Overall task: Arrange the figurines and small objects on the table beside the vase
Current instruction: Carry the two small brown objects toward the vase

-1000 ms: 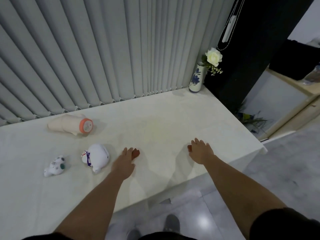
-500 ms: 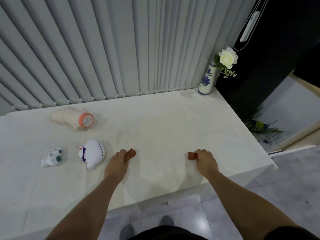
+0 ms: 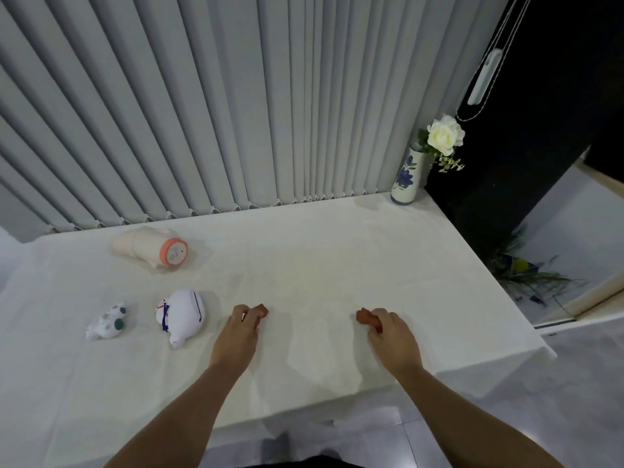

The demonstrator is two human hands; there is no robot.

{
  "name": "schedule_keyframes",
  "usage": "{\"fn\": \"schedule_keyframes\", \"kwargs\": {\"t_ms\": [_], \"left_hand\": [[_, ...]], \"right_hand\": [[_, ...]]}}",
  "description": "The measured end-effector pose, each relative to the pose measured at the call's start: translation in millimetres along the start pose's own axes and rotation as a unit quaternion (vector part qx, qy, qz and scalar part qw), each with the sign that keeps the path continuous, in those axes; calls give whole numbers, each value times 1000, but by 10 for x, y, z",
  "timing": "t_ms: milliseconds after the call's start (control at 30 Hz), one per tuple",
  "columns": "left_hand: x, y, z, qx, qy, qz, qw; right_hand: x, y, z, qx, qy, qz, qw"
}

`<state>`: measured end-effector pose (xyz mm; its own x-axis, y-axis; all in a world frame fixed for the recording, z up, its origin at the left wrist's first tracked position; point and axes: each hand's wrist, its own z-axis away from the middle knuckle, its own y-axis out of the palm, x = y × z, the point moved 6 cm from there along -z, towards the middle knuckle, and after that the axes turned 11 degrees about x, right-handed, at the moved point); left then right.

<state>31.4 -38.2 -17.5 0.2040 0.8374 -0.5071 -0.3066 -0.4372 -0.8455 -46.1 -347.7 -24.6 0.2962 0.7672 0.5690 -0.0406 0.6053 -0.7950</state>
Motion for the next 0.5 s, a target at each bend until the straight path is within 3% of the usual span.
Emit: {"fn": "schedule_keyframes", "kwargs": {"t_ms": [500], "left_hand": [[-566, 97, -485, 51, 57, 28, 997]], "right_hand": [[212, 41, -240, -41, 29, -119, 992]]}}
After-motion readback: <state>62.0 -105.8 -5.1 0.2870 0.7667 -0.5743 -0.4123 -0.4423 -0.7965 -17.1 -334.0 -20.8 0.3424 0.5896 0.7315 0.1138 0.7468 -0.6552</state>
